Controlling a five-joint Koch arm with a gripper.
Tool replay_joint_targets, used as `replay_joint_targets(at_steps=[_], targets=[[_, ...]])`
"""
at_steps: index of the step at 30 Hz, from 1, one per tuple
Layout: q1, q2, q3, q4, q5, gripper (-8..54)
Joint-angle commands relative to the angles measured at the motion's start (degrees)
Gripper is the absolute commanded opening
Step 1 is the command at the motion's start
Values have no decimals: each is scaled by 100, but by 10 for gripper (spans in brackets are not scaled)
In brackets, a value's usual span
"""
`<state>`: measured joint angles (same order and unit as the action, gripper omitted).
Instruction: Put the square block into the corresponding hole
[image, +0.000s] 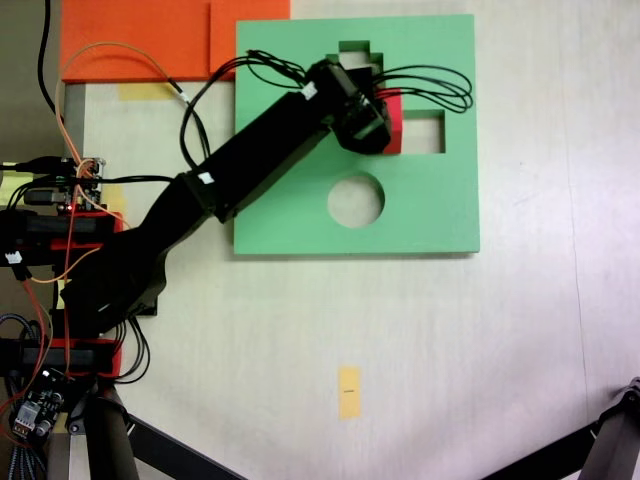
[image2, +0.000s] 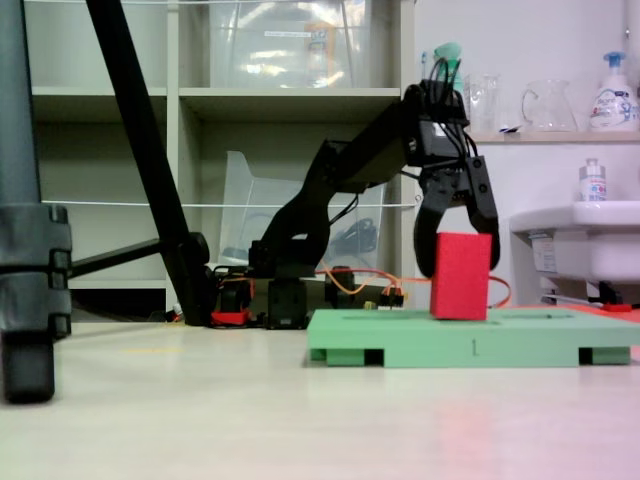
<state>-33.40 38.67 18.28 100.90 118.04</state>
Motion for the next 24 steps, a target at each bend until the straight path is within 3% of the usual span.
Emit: replay_joint_targets(at_steps=[1,24], targets=[[88,-255,123,-123,-229,198],[299,-668,62,-1274,-352,203]])
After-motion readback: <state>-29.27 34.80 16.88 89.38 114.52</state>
